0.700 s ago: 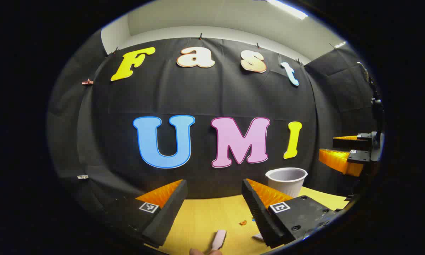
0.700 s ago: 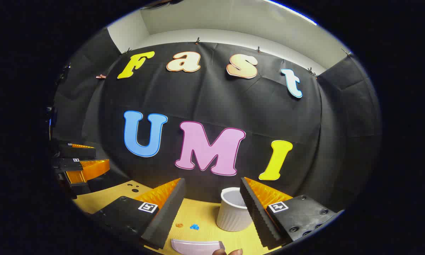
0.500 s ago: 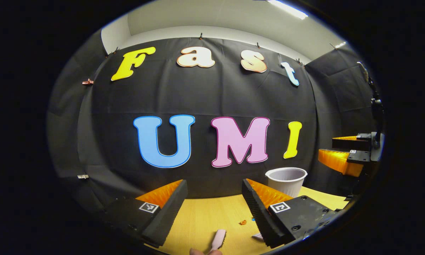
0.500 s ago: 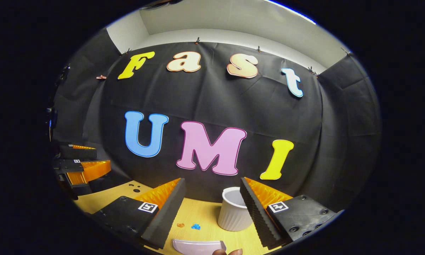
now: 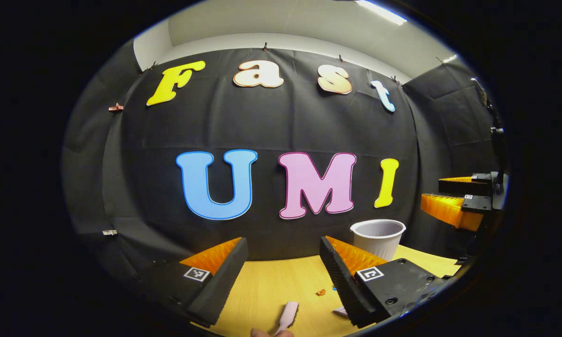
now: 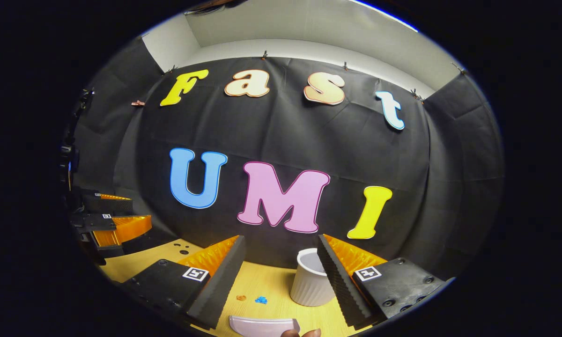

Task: Pick up the small broom and dustpan from the desktop, sweep the trash into the dustpan with the broom, and then empty the trash into the garbage bin.

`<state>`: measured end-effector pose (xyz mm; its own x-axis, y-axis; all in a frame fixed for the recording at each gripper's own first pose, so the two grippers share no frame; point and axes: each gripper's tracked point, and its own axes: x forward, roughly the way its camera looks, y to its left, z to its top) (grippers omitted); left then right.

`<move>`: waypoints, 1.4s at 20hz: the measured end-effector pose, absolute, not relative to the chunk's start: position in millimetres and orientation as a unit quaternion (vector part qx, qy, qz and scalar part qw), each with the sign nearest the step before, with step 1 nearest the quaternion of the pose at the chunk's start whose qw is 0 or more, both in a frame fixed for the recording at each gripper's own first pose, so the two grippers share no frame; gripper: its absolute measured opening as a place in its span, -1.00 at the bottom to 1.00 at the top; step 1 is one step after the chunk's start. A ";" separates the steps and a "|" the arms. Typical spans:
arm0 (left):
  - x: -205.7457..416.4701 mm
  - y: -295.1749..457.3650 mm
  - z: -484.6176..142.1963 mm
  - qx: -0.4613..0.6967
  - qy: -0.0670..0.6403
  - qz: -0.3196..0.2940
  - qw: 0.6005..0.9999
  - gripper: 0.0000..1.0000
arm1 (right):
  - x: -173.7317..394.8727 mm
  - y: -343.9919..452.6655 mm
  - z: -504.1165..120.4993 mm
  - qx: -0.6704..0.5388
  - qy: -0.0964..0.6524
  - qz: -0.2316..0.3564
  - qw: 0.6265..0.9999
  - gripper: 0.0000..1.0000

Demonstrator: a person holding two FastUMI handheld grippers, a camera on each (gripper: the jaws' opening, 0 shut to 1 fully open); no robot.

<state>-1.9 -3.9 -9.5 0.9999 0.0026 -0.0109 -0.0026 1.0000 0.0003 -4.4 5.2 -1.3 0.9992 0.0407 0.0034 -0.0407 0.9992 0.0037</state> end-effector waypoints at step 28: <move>-7.0 14.1 -74.6 0.019 0.084 0.044 0.995 0.95 | -97.8 25.1 -427.6 0.020 0.592 0.096 0.800 0.84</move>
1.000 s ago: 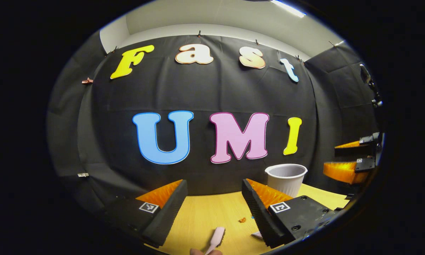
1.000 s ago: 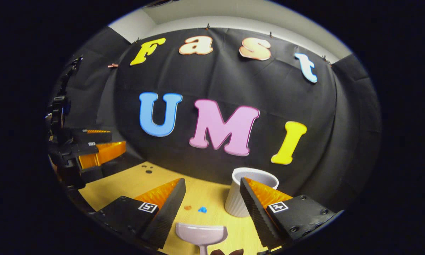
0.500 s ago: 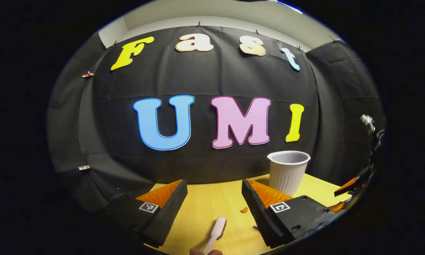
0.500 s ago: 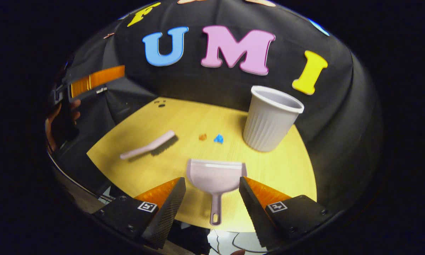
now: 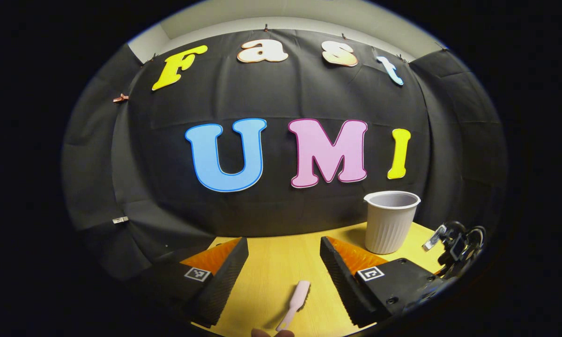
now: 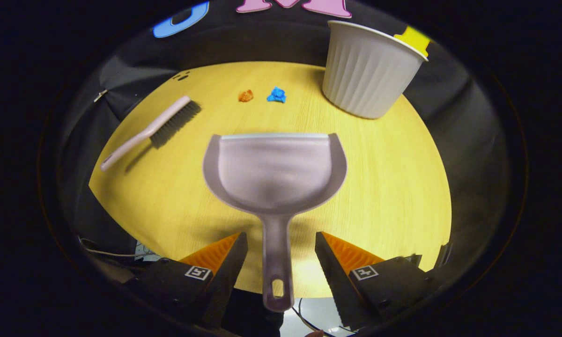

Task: Pick up the small broom and dustpan from the desktop, sweep the trash into the dustpan with the broom, and then empty the trash into the garbage bin.

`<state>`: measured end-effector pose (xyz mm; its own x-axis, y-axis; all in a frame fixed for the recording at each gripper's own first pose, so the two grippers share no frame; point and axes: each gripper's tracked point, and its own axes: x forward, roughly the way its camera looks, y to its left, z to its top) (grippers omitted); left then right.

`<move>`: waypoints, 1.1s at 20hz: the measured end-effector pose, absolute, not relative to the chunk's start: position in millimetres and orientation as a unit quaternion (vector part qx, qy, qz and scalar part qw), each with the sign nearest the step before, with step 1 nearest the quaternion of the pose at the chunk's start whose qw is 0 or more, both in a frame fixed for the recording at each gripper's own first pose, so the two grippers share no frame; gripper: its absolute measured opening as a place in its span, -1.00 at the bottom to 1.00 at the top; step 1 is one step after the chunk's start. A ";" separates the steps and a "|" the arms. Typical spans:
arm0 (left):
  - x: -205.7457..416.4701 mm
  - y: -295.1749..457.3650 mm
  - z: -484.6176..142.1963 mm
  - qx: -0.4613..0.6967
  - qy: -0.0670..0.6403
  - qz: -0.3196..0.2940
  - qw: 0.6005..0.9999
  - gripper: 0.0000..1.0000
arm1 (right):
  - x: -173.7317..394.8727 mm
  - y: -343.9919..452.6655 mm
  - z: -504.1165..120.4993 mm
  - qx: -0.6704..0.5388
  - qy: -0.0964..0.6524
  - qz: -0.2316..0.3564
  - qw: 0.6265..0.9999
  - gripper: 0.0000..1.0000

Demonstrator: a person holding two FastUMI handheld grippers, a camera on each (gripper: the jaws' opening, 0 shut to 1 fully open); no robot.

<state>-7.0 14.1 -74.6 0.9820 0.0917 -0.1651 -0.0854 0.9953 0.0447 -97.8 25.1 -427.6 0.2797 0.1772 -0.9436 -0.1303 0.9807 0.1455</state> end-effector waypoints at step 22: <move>7.9 31.9 -140.1 0.011 0.170 0.040 0.985 0.97 | -62.0 46.6 -435.2 0.034 0.574 0.131 0.808 -0.20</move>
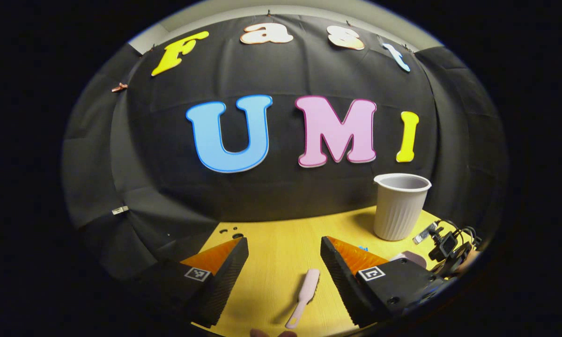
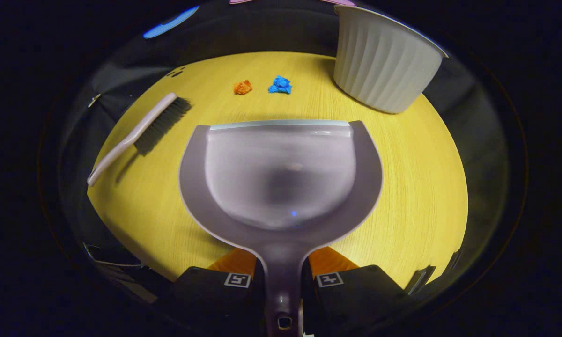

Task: Pick up the small broom and dustpan from the desktop, sweep the trash into the dustpan with the broom, and then empty the trash into the garbage bin.

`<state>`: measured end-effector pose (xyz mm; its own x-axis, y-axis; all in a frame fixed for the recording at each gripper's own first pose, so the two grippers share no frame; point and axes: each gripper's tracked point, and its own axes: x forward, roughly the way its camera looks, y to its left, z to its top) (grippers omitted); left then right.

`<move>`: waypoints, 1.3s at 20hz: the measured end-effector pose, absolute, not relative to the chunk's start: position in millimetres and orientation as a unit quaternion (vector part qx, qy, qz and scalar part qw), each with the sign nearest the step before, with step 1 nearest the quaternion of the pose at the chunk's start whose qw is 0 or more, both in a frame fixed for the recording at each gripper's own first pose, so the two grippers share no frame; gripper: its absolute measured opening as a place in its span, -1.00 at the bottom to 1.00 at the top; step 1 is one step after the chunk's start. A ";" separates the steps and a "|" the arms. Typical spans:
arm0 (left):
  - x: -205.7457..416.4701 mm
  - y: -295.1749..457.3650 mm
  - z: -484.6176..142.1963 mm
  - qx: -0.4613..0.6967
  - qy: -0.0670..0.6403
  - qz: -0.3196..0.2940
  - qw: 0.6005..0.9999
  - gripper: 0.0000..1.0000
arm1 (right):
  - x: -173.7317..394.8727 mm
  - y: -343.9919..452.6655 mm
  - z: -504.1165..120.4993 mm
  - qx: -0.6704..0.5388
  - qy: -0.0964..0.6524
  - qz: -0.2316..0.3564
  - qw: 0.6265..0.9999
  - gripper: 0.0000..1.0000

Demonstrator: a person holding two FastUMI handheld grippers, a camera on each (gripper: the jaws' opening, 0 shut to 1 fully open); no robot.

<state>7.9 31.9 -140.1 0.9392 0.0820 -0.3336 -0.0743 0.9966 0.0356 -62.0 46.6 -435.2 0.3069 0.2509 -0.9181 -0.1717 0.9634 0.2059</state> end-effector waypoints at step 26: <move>14.4 -4.1 -445.1 0.006 0.568 -0.063 0.821 0.38 | -99.0 -39.8 -332.8 0.022 0.540 0.129 0.832 -0.29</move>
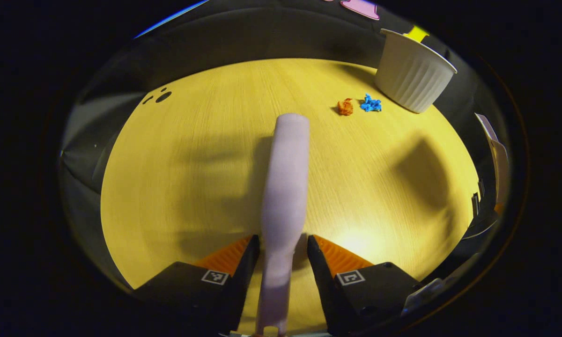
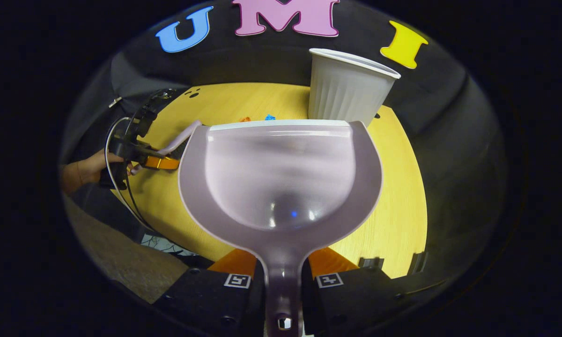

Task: Pick up the small broom and dustpan from the desktop, sweep the trash into the dustpan with the broom, and then empty the trash into the garbage bin.

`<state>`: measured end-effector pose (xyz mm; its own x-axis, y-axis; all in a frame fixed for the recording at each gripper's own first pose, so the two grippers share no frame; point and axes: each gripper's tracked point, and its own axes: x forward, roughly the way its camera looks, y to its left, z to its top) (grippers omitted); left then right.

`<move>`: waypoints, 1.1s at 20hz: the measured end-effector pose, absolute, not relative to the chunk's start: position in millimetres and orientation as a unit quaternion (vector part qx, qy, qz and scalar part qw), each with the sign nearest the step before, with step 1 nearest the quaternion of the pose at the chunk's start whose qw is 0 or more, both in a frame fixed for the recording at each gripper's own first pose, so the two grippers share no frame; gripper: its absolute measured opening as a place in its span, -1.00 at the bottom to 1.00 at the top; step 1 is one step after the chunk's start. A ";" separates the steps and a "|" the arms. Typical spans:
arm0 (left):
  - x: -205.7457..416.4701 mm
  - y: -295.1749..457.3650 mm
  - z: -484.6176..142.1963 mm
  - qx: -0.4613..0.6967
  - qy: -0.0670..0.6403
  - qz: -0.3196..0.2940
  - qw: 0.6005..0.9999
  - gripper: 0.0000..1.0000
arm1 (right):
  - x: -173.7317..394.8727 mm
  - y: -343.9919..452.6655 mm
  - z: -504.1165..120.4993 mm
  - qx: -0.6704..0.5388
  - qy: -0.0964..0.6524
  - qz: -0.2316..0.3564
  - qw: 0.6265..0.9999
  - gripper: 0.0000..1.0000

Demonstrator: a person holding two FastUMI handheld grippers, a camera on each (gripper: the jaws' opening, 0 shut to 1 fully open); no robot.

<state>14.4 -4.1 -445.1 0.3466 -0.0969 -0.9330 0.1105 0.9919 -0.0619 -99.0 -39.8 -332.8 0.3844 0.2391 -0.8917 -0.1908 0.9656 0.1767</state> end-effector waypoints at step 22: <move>209.4 -72.0 -447.0 0.185 0.500 -0.192 0.824 -0.48 | -42.5 -27.3 -418.7 -0.099 0.695 0.241 0.670 -0.29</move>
